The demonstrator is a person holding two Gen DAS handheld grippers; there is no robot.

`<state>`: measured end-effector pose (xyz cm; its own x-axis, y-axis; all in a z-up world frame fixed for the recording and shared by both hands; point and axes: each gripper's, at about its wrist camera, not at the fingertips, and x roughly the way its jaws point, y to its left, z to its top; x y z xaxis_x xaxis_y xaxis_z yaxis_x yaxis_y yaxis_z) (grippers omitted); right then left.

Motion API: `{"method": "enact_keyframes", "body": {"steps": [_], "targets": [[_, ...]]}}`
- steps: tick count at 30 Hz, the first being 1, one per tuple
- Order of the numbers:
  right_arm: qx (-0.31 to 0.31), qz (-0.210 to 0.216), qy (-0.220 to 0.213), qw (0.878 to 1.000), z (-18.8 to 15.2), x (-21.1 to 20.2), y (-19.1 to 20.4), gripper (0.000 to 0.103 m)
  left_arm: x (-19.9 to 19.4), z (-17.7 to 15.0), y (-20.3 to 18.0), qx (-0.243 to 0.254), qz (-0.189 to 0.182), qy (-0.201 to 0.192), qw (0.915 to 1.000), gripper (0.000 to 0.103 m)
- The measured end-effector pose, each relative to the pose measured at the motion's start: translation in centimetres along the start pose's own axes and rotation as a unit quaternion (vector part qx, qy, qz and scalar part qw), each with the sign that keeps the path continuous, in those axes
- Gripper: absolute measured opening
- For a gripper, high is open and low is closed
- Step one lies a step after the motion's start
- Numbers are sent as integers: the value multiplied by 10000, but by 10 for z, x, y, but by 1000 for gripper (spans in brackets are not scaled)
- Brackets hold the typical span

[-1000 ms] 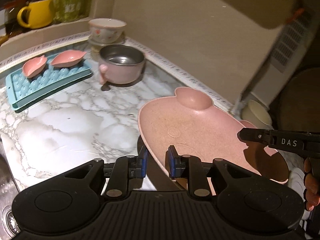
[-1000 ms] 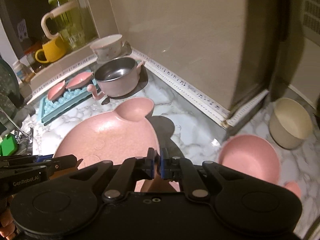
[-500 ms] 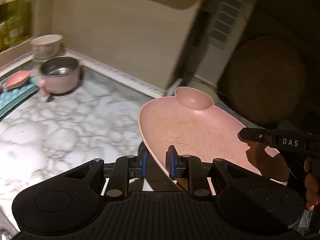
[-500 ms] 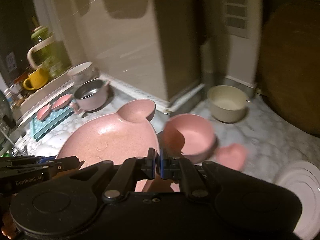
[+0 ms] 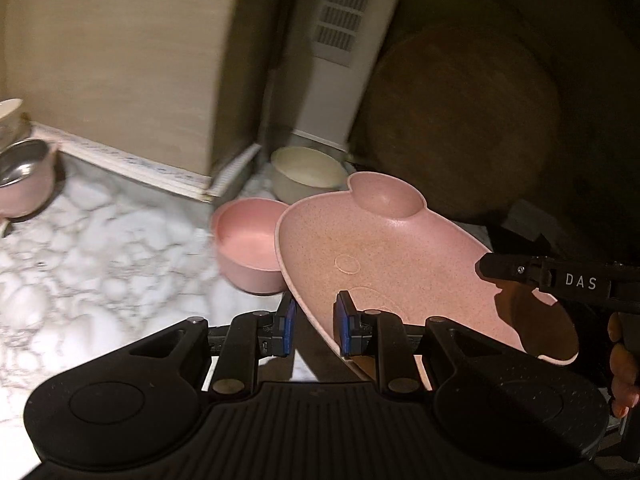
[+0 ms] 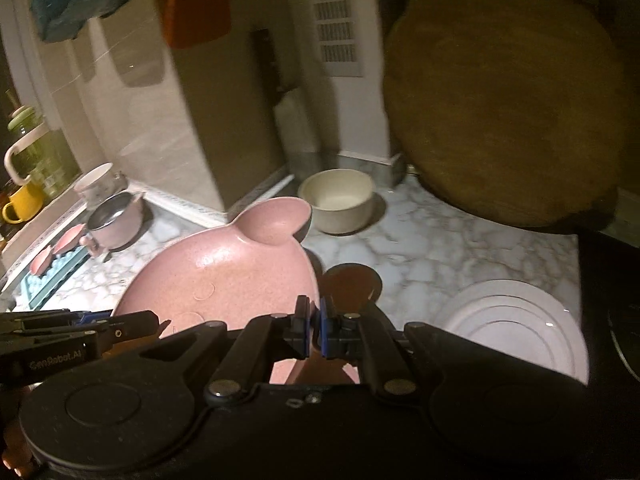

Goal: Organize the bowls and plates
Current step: 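Carry the pink bear plate with the right gripper to the white plate stack, then lower the bear plate onto the white plates and open the right gripper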

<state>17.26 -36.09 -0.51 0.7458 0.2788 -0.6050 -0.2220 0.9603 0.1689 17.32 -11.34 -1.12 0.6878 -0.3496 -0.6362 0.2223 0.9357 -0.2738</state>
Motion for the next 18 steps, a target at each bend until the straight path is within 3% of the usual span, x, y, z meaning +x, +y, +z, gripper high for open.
{"method": "enact_keyframes", "body": {"steps": [10,18], "targets": [[485,-415,15,9980,-6,-12,-94,4,67,4,-86,423,-386,301,9979,20],[966,-780,114,9922,-40,-19,-159,4,115,1,-146,753,-628,578,9935,20]]}}
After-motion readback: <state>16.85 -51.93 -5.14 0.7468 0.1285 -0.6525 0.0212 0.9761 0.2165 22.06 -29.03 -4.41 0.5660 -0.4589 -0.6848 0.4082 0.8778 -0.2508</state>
